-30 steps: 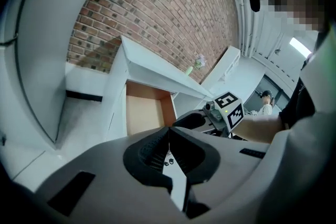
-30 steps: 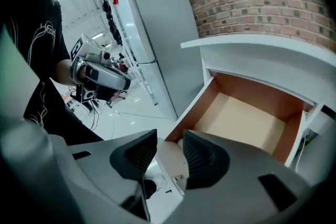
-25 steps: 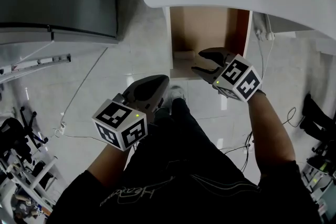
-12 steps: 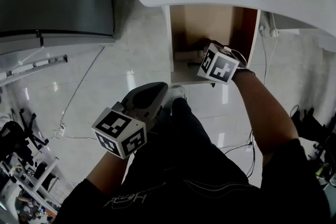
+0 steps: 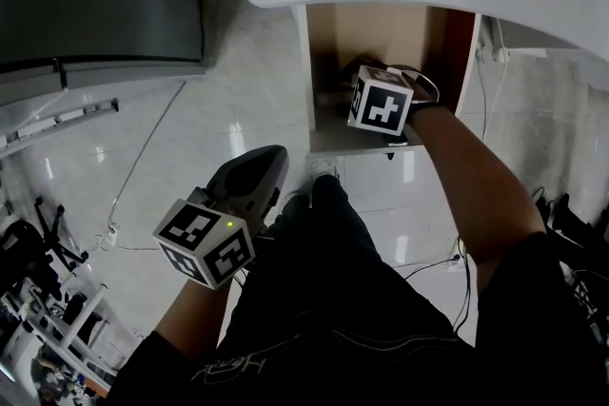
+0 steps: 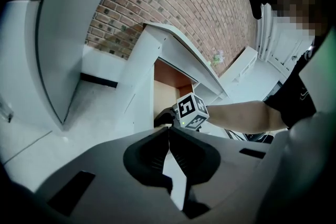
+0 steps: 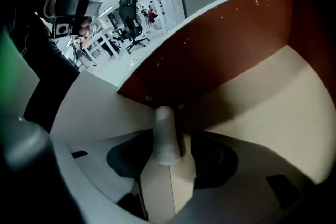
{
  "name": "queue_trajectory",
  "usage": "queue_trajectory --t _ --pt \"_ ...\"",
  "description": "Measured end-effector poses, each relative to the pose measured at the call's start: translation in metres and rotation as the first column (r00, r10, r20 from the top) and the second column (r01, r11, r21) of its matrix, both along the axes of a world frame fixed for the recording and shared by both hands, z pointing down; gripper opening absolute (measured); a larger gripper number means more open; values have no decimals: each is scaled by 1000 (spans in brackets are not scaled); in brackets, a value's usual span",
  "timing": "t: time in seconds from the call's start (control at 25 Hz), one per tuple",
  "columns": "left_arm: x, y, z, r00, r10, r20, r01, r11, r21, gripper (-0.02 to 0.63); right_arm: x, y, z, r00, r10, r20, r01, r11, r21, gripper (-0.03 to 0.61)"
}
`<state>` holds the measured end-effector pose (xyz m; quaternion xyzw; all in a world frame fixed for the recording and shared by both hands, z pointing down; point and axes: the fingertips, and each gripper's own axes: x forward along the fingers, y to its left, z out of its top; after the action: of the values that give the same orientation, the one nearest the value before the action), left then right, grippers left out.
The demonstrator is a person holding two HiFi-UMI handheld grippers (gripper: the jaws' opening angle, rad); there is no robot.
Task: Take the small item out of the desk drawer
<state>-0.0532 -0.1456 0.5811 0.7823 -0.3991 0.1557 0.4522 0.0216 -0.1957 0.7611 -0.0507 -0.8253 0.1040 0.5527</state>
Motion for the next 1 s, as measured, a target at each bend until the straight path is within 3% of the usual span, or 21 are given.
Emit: queue_trajectory --t 0.4,0.48,0.64,1.0 --pt "-3 -7 3 999 -51 3 51 999 -3 23 0 3 7 998 -53 -17 53 999 -1 208" --pt "-1 -7 3 999 -51 6 51 999 -7 21 1 8 10 999 -51 -17 50 998 -28 112" --pt "-1 -4 4 999 -53 1 53 999 -4 23 2 10 12 999 -35 -23 34 998 -49 112" --pt "-2 -6 -6 998 -59 12 59 998 -1 22 0 9 5 999 -42 -28 42 999 -2 118"
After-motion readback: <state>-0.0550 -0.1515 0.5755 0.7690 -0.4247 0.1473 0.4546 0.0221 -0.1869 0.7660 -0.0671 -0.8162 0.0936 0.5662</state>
